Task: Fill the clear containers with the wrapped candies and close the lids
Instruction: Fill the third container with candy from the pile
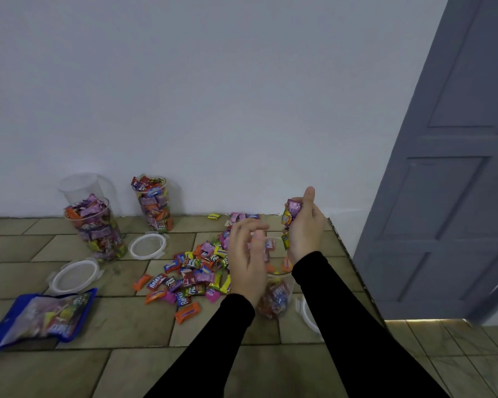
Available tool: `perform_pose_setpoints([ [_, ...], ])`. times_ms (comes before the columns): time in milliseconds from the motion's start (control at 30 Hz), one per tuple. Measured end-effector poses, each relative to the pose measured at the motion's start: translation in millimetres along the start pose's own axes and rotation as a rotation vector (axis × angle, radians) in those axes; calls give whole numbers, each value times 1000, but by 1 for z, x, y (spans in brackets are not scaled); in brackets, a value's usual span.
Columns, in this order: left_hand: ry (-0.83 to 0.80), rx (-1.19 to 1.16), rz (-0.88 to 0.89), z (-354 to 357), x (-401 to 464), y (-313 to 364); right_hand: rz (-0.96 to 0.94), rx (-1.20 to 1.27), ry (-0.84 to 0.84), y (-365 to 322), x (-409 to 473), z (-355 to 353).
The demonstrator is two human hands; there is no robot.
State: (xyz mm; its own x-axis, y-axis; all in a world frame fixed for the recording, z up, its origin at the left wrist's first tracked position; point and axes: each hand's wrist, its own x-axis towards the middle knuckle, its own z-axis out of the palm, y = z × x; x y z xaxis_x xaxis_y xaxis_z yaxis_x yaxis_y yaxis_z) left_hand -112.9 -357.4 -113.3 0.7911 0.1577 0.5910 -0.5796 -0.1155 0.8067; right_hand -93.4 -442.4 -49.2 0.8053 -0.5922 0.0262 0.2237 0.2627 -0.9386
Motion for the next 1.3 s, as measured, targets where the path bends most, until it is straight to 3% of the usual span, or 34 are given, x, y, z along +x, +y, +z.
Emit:
perform_pose_setpoints([
  [67, 40, -47, -108, 3, -10, -7, -6, 2, -9, 1, -1, -1],
  [167, -23, -272, -483, 6, -15, -10, -18, -4, -28, 1, 0, -1],
  [233, -31, -369, -625, 7, -14, -14, -30, -11, -48, 2, 0, 0],
  [433, 14, -368, -589, 11, -14, -21, -58, -87, -138, 5, 1, -1],
  [1067, -43, -345, -582, 12, -11, -30, -83, -3, -178, 6, 4, -2],
  [1300, -56, -304, -558, 11, -13, -32, -28, 149, -301, 3, 2, -7],
])
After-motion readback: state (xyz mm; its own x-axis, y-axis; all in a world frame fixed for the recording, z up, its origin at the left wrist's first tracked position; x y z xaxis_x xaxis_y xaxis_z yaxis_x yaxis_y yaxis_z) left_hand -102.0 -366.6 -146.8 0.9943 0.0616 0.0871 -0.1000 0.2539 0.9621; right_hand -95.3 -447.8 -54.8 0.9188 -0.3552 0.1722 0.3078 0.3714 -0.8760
